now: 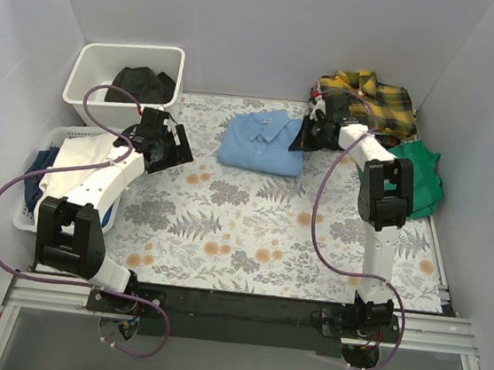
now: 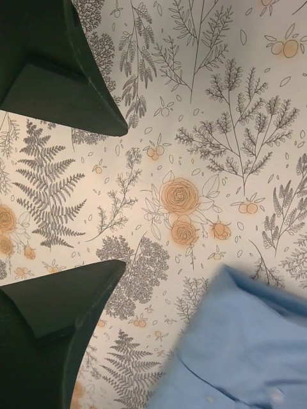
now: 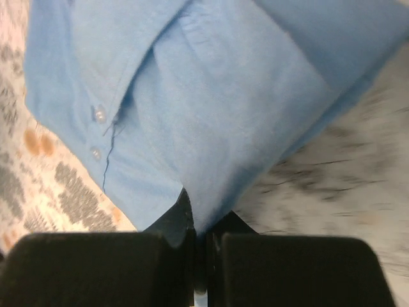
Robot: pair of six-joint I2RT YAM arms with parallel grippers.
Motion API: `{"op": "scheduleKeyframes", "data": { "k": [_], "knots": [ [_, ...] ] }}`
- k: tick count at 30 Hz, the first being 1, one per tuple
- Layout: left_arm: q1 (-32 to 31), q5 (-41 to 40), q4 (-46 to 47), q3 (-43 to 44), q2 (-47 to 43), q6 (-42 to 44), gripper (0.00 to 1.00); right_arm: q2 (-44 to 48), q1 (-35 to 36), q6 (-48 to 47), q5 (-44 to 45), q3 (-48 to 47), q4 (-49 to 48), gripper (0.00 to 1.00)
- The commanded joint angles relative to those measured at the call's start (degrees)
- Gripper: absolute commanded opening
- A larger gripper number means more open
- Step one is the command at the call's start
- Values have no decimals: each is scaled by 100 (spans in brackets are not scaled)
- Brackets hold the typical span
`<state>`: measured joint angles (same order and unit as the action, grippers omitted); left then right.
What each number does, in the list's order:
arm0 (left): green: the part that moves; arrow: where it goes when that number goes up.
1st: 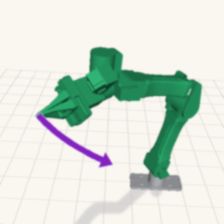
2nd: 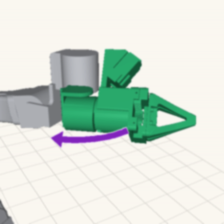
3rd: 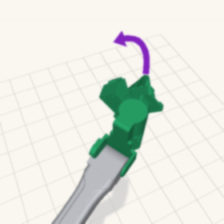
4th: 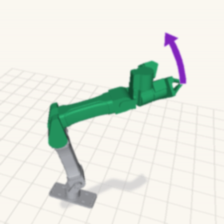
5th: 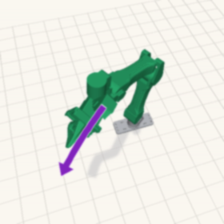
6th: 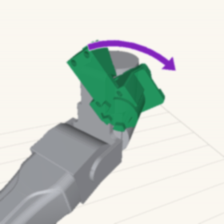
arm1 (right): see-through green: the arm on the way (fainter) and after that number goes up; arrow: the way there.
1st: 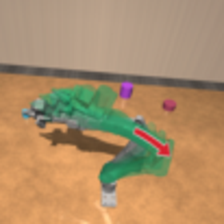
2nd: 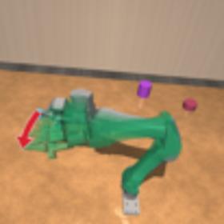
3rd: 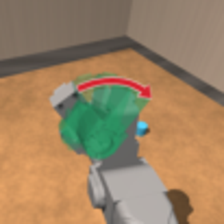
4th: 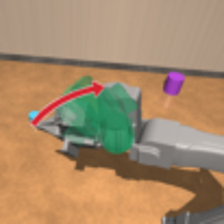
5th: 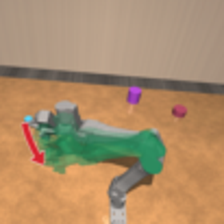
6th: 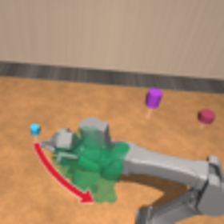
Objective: Fold and stack the long sleeve shirts
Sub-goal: Neatly place the folded shirt to the corner
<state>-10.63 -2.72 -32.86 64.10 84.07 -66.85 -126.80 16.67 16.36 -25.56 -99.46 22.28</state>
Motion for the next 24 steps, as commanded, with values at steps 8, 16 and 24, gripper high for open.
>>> {"op": "scheduleKeyframes", "data": {
  "k": [8,16,24],
  "knots": [
    [-18,202,-379,297,-102,190,79,-477,-366,-2328,1210,-3009,1542,1],
    [-18,254,-361,428,197,181,79,156,-383,-2796,2520,-2886,1138,1],
    [-35,263,-309,420,355,234,79,594,-550,-2831,2872,-3317,647,1]
  ]
}}
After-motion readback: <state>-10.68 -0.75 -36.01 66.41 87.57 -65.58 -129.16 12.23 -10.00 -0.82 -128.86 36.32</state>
